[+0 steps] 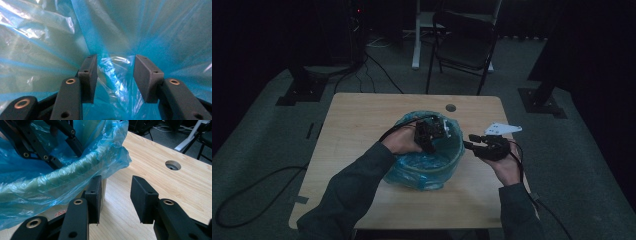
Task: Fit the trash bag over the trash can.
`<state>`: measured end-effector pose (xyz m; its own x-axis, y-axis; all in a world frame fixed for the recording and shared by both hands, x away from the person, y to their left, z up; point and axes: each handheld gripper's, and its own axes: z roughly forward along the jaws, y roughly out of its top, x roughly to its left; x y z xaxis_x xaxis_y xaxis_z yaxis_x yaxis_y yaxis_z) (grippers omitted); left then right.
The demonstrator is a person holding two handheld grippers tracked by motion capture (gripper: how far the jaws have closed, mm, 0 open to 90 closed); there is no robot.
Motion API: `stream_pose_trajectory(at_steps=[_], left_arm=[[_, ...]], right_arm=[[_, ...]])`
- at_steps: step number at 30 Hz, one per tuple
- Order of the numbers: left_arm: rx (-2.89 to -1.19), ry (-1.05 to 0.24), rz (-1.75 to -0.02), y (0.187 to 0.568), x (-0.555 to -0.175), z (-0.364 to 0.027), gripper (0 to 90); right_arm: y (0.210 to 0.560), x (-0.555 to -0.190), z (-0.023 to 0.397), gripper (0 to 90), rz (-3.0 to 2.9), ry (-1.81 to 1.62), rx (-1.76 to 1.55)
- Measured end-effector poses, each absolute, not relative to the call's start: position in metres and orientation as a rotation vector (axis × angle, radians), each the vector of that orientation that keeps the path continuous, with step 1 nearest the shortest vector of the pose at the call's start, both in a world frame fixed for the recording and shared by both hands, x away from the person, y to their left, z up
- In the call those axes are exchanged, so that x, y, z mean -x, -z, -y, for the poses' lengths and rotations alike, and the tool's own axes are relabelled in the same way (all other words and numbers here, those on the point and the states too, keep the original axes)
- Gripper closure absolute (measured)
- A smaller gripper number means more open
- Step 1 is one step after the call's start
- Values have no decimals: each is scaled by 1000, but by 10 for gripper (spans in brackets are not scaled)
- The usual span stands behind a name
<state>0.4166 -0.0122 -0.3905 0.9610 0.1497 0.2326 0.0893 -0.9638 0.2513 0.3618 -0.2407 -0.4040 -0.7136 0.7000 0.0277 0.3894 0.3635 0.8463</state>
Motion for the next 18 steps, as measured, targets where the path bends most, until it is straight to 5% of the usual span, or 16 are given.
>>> stream_pose_trajectory(at_steps=[10,18], left_arm=[[-2940,-387,-145,399,-414,17,510],[-2797,-397,-171,382,-412,6,525]], right_arm=[[404,-362,241,606,-2294,-1286,-955],[404,-361,242,604,-2294,-1286,-952]])
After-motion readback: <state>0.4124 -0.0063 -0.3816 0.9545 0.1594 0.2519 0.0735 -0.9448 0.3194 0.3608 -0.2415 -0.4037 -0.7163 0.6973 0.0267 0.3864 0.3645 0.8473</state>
